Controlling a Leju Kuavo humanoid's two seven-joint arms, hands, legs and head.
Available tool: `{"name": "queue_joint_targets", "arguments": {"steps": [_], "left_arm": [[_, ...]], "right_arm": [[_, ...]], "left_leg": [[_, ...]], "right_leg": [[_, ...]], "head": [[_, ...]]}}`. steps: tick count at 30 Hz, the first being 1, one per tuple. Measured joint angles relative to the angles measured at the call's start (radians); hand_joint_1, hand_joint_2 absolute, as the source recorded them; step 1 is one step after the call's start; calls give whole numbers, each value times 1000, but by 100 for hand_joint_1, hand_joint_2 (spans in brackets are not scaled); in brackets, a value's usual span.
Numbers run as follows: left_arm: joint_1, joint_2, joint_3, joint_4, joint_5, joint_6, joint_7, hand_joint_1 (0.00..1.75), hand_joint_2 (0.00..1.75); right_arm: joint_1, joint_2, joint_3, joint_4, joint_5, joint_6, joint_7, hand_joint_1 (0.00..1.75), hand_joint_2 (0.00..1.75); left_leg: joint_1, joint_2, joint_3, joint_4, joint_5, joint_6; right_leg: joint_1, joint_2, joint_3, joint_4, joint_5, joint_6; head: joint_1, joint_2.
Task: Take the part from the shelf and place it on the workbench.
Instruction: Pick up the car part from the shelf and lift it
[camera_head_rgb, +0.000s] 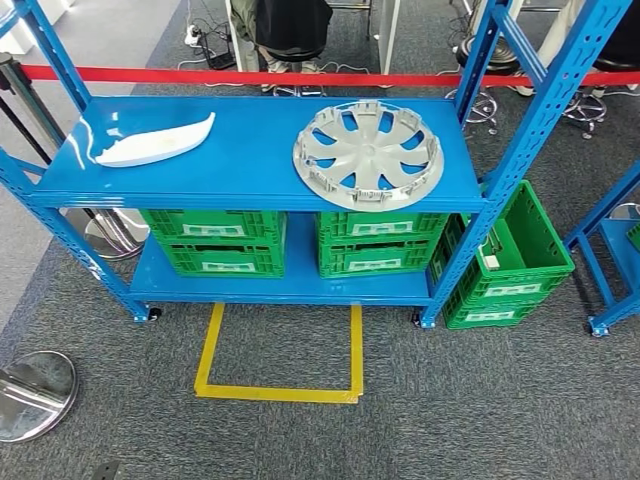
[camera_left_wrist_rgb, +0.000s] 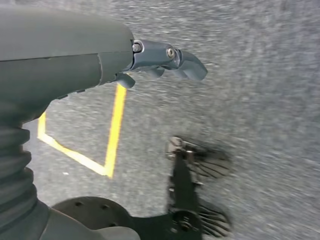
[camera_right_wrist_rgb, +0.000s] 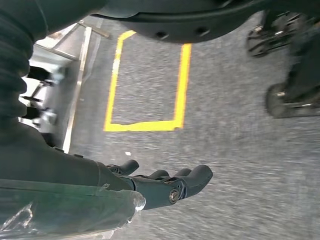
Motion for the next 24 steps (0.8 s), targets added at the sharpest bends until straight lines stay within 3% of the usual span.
{"name": "queue_joint_targets", "arguments": {"steps": [1, 2, 5, 6, 24], "left_arm": [[-7, -3, 6, 0, -4, -11, -15, 0, 175], [-16, -7, 13, 0, -10, -22, -34, 0, 131], [-45, -20, 38, 0, -28, -58, -95, 0, 0], [-55, -25, 48, 0, -34, -70, -115, 0, 0], [-202, -177, 230, -27, -101, -284, -471, 0, 0]], "right_arm": [[-10, 3, 0, 0, -1, 7, -16, 0, 175], [-22, 6, 0, 1, -2, 14, -35, 0, 175], [-59, 19, 0, 5, -4, 41, -94, 0, 44], [-69, 23, 0, 6, -5, 50, -113, 0, 0], [-214, 93, -113, 7, -58, 286, -471, 0, 0]], "left_leg": [[0, 0, 0, 0, 0, 0], [0, 0, 0, 0, 0, 0], [0, 0, 0, 0, 1, 0], [0, 0, 0, 0, 2, 0], [0, 0, -1, 0, 3, 1]], "right_leg": [[0, 0, 0, 0, 0, 0], [0, 0, 0, 0, 0, 0], [0, 0, 0, 0, 1, 0], [0, 0, 0, 0, 2, 0], [0, 0, -2, 0, 2, 1]], "head": [[0, 0], [0, 0], [0, 0], [0, 0], [0, 0]]}}
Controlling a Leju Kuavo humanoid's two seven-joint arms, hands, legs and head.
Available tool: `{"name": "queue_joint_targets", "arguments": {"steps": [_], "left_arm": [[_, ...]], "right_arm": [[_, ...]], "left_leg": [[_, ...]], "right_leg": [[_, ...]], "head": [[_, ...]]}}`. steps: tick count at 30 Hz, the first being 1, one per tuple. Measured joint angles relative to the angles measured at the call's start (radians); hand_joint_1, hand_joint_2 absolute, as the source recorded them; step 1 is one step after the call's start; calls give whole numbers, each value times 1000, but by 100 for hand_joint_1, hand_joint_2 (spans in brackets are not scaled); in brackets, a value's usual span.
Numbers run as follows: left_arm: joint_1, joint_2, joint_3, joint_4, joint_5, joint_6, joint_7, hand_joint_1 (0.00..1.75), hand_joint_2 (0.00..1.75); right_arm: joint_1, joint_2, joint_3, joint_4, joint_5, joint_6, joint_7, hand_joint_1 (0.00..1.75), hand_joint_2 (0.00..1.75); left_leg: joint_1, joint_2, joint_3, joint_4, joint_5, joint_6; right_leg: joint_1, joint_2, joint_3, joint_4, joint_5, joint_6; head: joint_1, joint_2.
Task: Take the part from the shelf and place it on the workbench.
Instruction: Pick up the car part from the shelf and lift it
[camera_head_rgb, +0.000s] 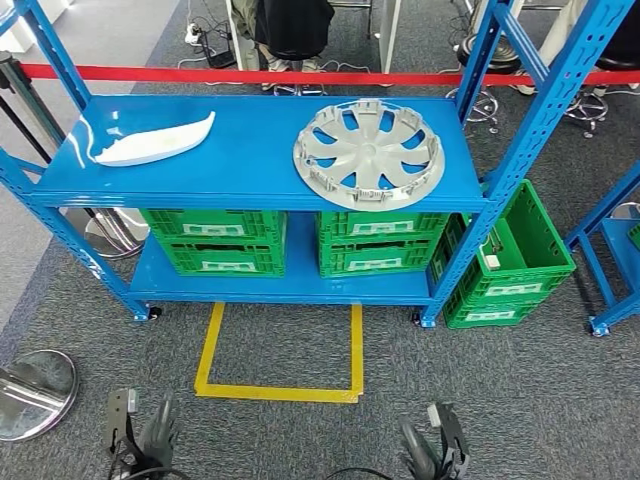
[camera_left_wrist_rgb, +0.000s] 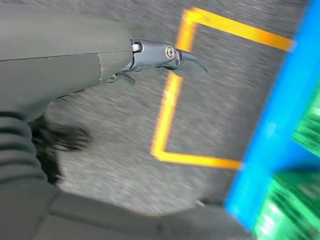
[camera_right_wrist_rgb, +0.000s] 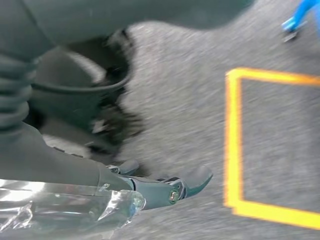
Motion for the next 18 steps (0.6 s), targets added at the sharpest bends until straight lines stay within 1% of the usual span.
{"name": "queue_joint_targets", "arguments": {"steps": [2, 4, 7, 8, 10, 11, 12, 13, 14, 16, 17, 18], "left_arm": [[-5, -17, 16, -27, 0, -21, -39, 0, 0], [-1, -29, 22, -74, 1, -29, -73, 0, 0], [14, -34, 23, -168, 3, -18, -107, 0, 0], [20, -34, 23, -203, 3, -9, -115, 0, 0], [35, -34, 23, -272, 2, 12, -128, 0, 0], [42, -34, 23, -306, 2, 23, -133, 0, 0], [49, -33, 24, -341, 1, 34, -138, 0, 0], [57, -33, 24, -377, 0, 45, -143, 0, 0], [67, -33, 25, -413, -1, 57, -148, 0, 0], [88, -32, 26, -486, -6, 82, -156, 0, 0], [100, -32, 26, -523, -8, 95, -160, 0, 0], [112, -31, 26, -559, -12, 108, -163, 0, 0]], "right_arm": [[-15, 10, -16, 0, -1, 22, -40, 0, 0], [-25, 20, -32, 0, 2, 35, -74, 0, 0], [-35, 34, -55, 0, 10, 43, -107, 0, 0], [-37, 38, -61, 0, 13, 46, -115, 0, 0], [-40, 45, -74, 0, 18, 53, -127, 0, 0], [-41, 47, -80, 0, 20, 57, -133, 0, 0], [-43, 48, -86, 0, 22, 61, -138, 0, 0], [-44, 49, -91, -1, 24, 66, -143, 0, 0], [-45, 50, -97, -1, 26, 70, -148, 0, 0], [-44, 51, -109, -2, 30, 81, -156, 0, 0], [-42, 52, -115, -3, 32, 86, -159, 0, 0], [-40, 53, -121, -3, 34, 92, -162, 0, 0]], "left_leg": [[0, 0, 0, 0, 0, 0], [-2, 0, -2, 3, -2, 3], [-4, 0, -4, 6, -5, 8], [-6, 0, -4, 6, -5, 10], [-7, 0, -5, 2, -1, 18], [-5, 0, -3, -1, 3, 23], [-2, -1, -2, -4, 6, 27], [0, -2, 0, -6, 6, 31], [2, -4, 2, -7, 3, 35], [1, -8, 5, -7, -7, 39], [0, -10, 9, -7, -12, 38], [1, -11, 16, -7, -16, 36]], "right_leg": [[0, 0, 0, 0, 0, 0], [-2, 0, 0, -1, 1, 2], [-5, -1, 0, -2, 2, 5], [-6, -1, 1, -3, 4, 7], [-8, -1, 4, 0, 11, 15], [-8, 0, 2, 2, 10, 18], [-8, 2, -3, 14, 1, 21], [-9, 6, -16, 39, -21, 21], [-9, 10, -39, 89, -52, 22], [-9, 16, -99, 225, -114, 24], [-9, 17, -121, 274, -129, 25], [-9, 17, -126, 287, -126, 26]], "head": [[0, 0], [0, 0], [0, 0], [0, 0], [-1, 0], [-1, 0], [1, 0], [3, 0], [5, 0], [9, 0], [9, 0], [9, 0]]}}
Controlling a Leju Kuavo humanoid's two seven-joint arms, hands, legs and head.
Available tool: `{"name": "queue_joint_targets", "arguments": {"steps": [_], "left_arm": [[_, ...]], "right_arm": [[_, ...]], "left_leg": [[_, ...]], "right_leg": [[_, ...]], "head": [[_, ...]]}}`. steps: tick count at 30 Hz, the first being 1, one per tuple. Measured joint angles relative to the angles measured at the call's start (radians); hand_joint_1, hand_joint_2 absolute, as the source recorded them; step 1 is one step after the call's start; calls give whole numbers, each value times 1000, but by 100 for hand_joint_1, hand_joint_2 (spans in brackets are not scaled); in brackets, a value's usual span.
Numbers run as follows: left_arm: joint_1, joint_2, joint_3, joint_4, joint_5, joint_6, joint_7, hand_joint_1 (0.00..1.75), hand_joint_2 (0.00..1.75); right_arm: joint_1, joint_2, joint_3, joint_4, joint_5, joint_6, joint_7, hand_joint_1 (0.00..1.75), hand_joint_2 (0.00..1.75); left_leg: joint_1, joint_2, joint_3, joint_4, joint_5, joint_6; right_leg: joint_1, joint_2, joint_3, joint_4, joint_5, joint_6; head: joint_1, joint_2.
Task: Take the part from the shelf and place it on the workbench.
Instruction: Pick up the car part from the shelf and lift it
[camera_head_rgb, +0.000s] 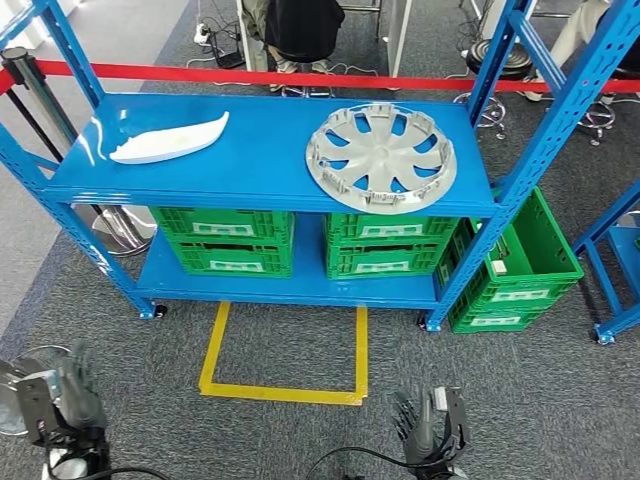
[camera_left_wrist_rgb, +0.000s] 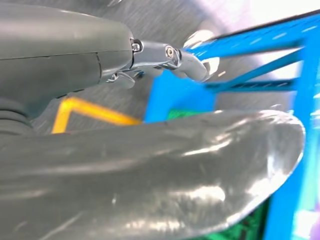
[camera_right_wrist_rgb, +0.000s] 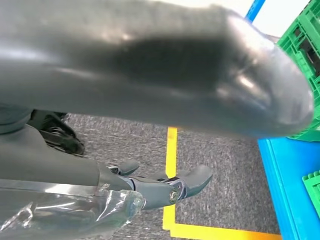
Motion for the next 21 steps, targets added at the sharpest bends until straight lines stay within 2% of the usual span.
{"name": "queue_joint_targets", "arguments": {"steps": [1, 3, 4, 5, 7, 9, 10, 11, 12, 14, 15, 16, 17, 18, 20, 21], "left_arm": [[12, 1, 0, -35, -3, 12, -3, 0, 0], [34, 1, 0, -107, -8, 37, -9, 0, 0], [43, 2, 0, -143, -10, 49, -12, 0, 0], [52, 2, 0, -179, -12, 61, -14, 0, 0], [70, 3, 0, -251, -18, 82, -19, 0, 0], [90, 3, -2, -322, -24, 101, -23, 0, 0], [98, 3, -3, -356, -27, 111, -25, 0, 0], [106, 4, -5, -391, -29, 122, -27, 0, 0], [117, 6, -5, -424, -32, 135, -29, 0, 0], [143, 9, -6, -488, -38, 160, -32, 0, 0], [156, 10, -6, -518, -41, 173, -34, 0, 0], [166, 12, -7, -547, -44, 187, -36, 0, 0], [176, 14, -9, -576, -47, 202, -37, 0, 0], [185, 16, -10, -601, -49, 216, -39, 0, 0], [202, 21, -14, -639, -54, 243, -40, 0, 0], [208, 22, -17, -656, -56, 253, -40, 0, 0]], "right_arm": [[1, 1, -6, 0, 2, 5, -3, 0, 0], [2, 3, -19, -4, 4, 15, -9, 0, 0], [1, 4, -24, -5, 5, 19, -12, 0, 0], [0, 6, -30, -7, 7, 23, -14, 0, 0], [3, 11, -40, -10, 12, 30, -19, 0, 0], [8, 15, -47, -15, 19, 35, -24, 0, 0], [9, 17, -50, -18, 23, 37, -26, 0, 0], [9, 19, -54, -21, 27, 40, -28, 0, 0], [10, 21, -58, -22, 31, 42, -30, 0, 0], [15, 25, -64, -22, 39, 47, -33, 0, 0], [19, 27, -67, -22, 44, 49, -33, 0, 0], [21, 28, -68, -22, 48, 51, -35, 0, 0], [22, 30, -70, -22, 53, 53, -36, 0, 0], [23, 32, -71, -22, 58, 56, -38, 0, 0], [24, 36, -72, -23, 66, 60, -41, 0, 0], [25, 37, -73, -24, 69, 62, -41, 0, 0]], "left_leg": [[1, -1, 9, 0, -5, -4], [5, -3, 32, 0, -20, -18], [7, -4, 41, 1, -27, -27], [7, -4, 46, 1, -35, -35], [8, -4, 52, 2, -41, -50], [9, -1, 42, 34, -31, -61], [9, 1, 17, 78, -22, -65], [9, 2, -23, 140, -19, -69], [9, 3, -70, 205, -28, -73], [8, 3, -158, 290, -86, -74], [8, 3, -186, 298, -116, -73], [8, 4, -203, 281, -129, -71], [8, 4, -210, 242, -113, -68], [7, 8, -212, 188, -54, -65], [4, 18, -212, 74, 106, -58], [3, 21, -210, 43, 157, -53]], "right_leg": [[-1, 0, 15, -26, 20, 1], [-2, 2, 82, -151, 79, 2], [-1, 3, 112, -210, 87, -2], [1, 4, 133, -244, 85, -10], [6, 5, 144, -256, 58, -32], [5, 6, 161, -256, 50, -50], [5, 6, 173, -260, 43, -56], [4, 6, 188, -265, 35, -61], [4, 6, 203, -270, 25, -65], [4, 8, 239, -283, 3, -67], [3, 10, 262, -290, -11, -66], [3, 12, 289, -297, -26, -64], [2, 14, 317, -304, -43, -61], [1, 14, 342, -311, -61, -58], [4, 15, 389, -323, -99, -49], [6, 14, 413, -333, -114, -43]], "head": [[0, 0], [0, 0], [2, 0], [3, 0], [2, 0], [-2, 0], [-3, 0], [-5, 0], [-6, 0], [-7, 0], [-8, 0], [-8, 0], [-8, 0], [-9, 0], [-12, 0], [-14, 0]]}}
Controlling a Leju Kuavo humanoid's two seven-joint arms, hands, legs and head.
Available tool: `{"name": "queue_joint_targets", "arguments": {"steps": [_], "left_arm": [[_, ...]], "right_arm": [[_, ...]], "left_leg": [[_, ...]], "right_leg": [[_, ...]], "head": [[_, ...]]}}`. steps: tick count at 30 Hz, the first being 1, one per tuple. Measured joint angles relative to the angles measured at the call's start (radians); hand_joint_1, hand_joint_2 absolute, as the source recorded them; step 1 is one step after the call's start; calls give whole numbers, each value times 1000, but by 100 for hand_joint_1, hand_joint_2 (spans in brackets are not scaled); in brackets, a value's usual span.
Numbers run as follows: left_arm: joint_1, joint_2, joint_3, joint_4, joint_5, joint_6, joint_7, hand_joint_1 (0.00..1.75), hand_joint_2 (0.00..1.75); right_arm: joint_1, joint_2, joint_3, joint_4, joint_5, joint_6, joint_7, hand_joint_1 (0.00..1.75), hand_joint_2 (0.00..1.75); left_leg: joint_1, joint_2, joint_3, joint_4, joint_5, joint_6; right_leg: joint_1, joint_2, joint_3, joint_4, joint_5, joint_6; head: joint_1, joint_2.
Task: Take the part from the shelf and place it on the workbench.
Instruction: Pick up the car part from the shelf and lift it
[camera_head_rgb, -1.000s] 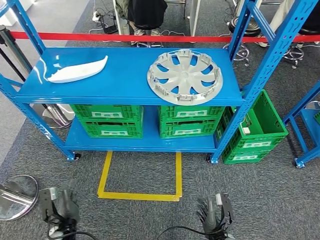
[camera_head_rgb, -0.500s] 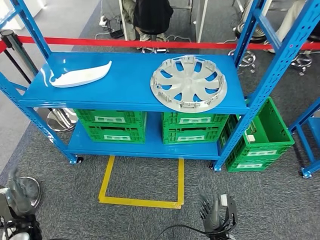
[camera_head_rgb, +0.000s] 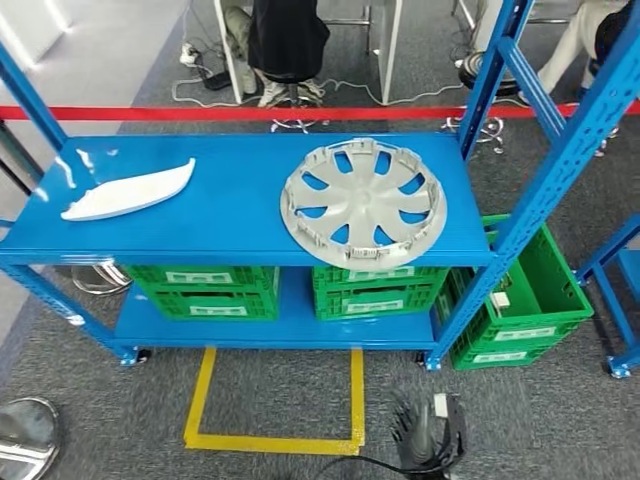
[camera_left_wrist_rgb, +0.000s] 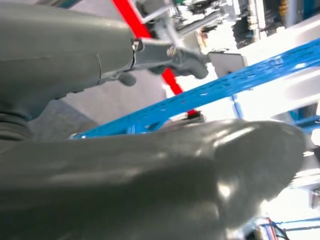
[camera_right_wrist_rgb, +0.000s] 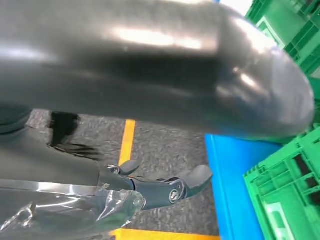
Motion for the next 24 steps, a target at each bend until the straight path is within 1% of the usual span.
{"name": "queue_joint_targets", "arguments": {"steps": [1, 2, 3, 4, 5, 6, 7, 8, 9, 10, 11, 12, 13, 14, 15, 16, 17, 18, 20, 21, 24], "left_arm": [[3, 1, -4, -15, -2, 8, 0, 0, 0], [4, 2, -8, -31, -4, 14, 0, 0, 0], [5, 2, -13, -45, -5, 18, -1, 0, 0], [6, 3, -18, -56, -7, 21, -2, 0, 0], [8, 4, -22, -63, -9, 22, -3, 0, 0], [10, 5, -26, -67, -12, 24, -3, 0, 0], [11, 6, -30, -69, -15, 25, -3, 0, 0], [12, 6, -34, -71, -18, 27, -3, 0, 0], [13, 6, -38, -72, -21, 28, -3, 0, 0], [14, 7, -42, -73, -26, 30, -3, 0, 0], [14, 8, -47, -73, -34, 29, -3, 0, 0], [15, 10, -54, -74, -46, 23, -3, 0, 0], [16, 14, -63, -72, -62, 15, -3, 0, 0], [18, 19, -72, -67, -78, 5, -3, 0, 0], [20, 24, -80, -63, -90, -4, -3, 0, 0], [21, 30, -86, -59, -99, -9, -2, 0, 0], [19, 34, -92, -56, -110, -15, -2, 0, 0], [15, 39, -98, -55, -126, -21, 0, 0, 44], [7, 45, -106, -52, -162, -32, 6, 0, 131], [6, 47, -108, -51, -174, -35, 8, 0, 175], [5, 47, -109, -51, -177, -35, 9, 0, 175]], "right_arm": [[-2, 1, -1, -3, 1, 3, -1, 0, 0], [-7, 1, -1, -7, 2, 7, -1, 0, 0], [-14, 1, -2, -11, 1, 14, -2, 0, 0], [-21, 1, -2, -13, -2, 23, -2, 0, 0], [-26, 1, -4, -14, -4, 32, -3, 0, 0], [-26, 1, -5, -15, -7, 40, -3, 0, 0], [-22, 1, -7, -15, -10, 46, -3, 0, 0], [-17, 1, -8, -15, -12, 52, -2, 0, 0], [-12, 1, -10, -15, -14, 57, -2, 0, 0], [-7, 1, -12, -14, -16, 63, -2, 0, 0], [-5, 1, -14, -14, -17, 69, -2, 0, 0], [-2, 1, -16, -14, -19, 74, -2, 0, 0], [2, 0, -18, -13, -21, 80, -2, 0, 0], [7, 0, -20, -11, -23, 85, -2, 0, 0], [11, -1, -22, -9, -26, 89, -1, 0, 0], [12, -1, -24, -8, -27, 91, -1, 0, 0], [6, -2, -24, -8, -28, 93, -1, 0, 0], [-2, -2, -24, -9, -29, 93, -1, 0, 0], [-17, -2, -25, -11, -29, 93, -2, 0, 0], [-19, -2, -25, -11, -29, 92, -2, 0, 0], [-19, -2, -25, -12, -29, 92, -2, 0, 0]], "left_leg": [[-1, -1, 5, -14, 11, 5], [0, -4, 18, -8, -4, 12], [1, -8, 33, -11, -19, 20], [2, -10, 51, -13, -32, 27], [2, -11, 72, -16, -45, 33], [1, -12, 94, -20, -62, 38], [-1, -13, 118, -24, -80, 41], [-2, -14, 146, -29, -100, 43], [-5, -15, 176, -36, -120, 45], [-7, -14, 209, -45, -139, 46], [-11, -12, 245, -54, -159, 47], [-15, -9, 282, -62, -180, 47], [-19, -6, 315, -69, -201, 47], [-25, -2, 344, -69, -224, 45], [-30, 2, 366, -71, -250, 42], [-33, 7, 385, -70, -271, 39], [-35, 11, 392, -59, -280, 36], [-35, 14, 387, -37, -277, 33], [-34, 13, 362, 23, -251, 27], [-34, 12, 352, 42, -243, 26], [-34, 11, 349, 47, -241, 25]], "right_leg": [[2, 0, 23, -8, -5, 7], [3, -1, 36, -10, -1, 14], [3, -3, 37, 12, 14, 19], [3, -3, 14, 62, 32, 22], [3, -4, -27, 132, 38, 23], [4, -4, -77, 208, 28, 21], [6, -4, -131, 271, -4, 19], [9, -4, -181, 311, -53, 16], [13, -4, -224, 324, -104, 12], [18, -4, -262, 317, -142, 7], [22, -5, -296, 291, -147, 0], [28, -9, -325, 250, -104, -10], [35, -23, -352, 195, -4, -21], [42, -36, -372, 142, 116, -33], [48, -45, -383, 110, 217, -41], [51, -49, -388, 95, 280, -47], [51, -42, -385, 98, 291, -50], [48, -33, -377, 105, 280, -52], [43, -20, -366, 103, 268, -55], [41, -17, -363, 101, 265, -56], [41, -16, -362, 100, 265, -56]], "head": [[0, 0], [1, 0], [5, 0], [8, 0], [11, 0], [13, 0], [14, 0], [17, 0], [19, 0], [22, 0], [24, 0], [26, 0], [27, 0], [28, 0], [25, 0], [22, 0], [19, 0], [16, 0], [18, 0], [18, 1], [18, 1]]}}
